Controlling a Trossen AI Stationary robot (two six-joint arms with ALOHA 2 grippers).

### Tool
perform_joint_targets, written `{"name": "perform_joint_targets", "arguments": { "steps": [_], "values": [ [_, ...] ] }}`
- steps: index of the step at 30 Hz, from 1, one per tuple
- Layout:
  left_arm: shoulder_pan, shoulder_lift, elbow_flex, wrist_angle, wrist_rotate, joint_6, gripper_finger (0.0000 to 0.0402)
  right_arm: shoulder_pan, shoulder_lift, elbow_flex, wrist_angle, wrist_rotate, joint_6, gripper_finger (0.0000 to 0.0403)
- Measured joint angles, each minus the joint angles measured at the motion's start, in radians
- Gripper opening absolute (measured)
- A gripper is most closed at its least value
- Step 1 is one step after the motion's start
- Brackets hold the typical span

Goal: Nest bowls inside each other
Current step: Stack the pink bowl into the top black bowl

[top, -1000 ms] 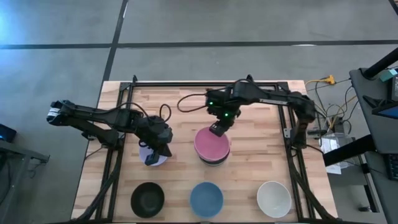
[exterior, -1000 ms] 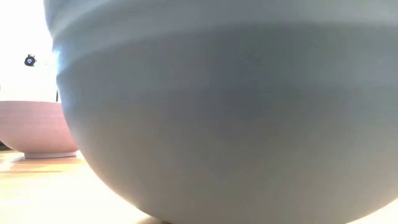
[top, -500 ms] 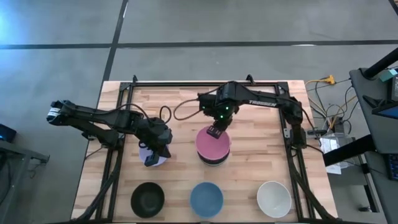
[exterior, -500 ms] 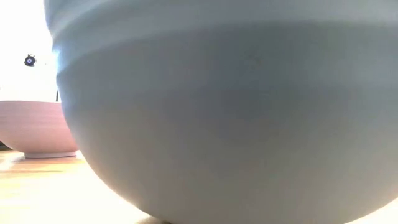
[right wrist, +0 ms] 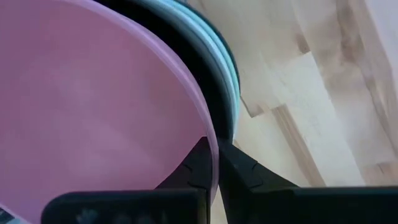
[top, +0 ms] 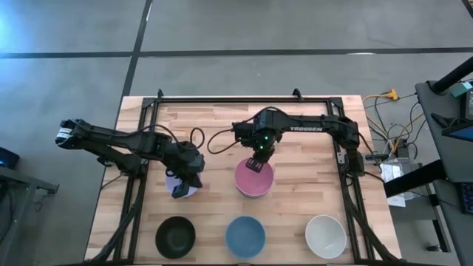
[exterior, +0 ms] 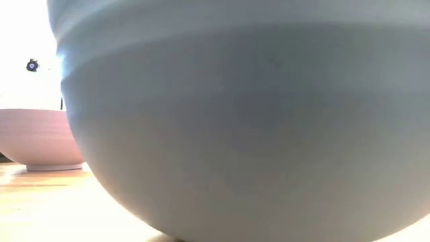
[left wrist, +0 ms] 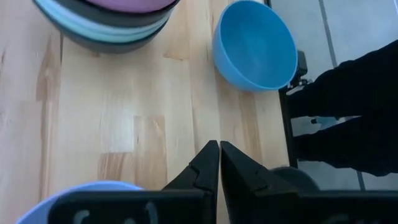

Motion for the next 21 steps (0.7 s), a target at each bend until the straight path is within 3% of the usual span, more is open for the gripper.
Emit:
{"name": "perform_joint_targets", "arguments": {
  "steps": [8,15,21],
  "values": [
    [0.000,0.000,-0.013,0.000,0.000,-0.025,0.0000,0.022,-0.001,-0.058,0.038,-0.005,0.000,0.0013],
    [0.000,0.000,-0.013,0.001,0.000,-0.024,0.0000,0.030,0.000,-0.027,0.072,0.003,-0.030,0.0015],
    [0.000,0.000,-0.013,0.006,0.000,-0.025,0.0000,0.029,-0.004,0.021,0.078,0.011,-0.050,0.0055]
  ]
}}
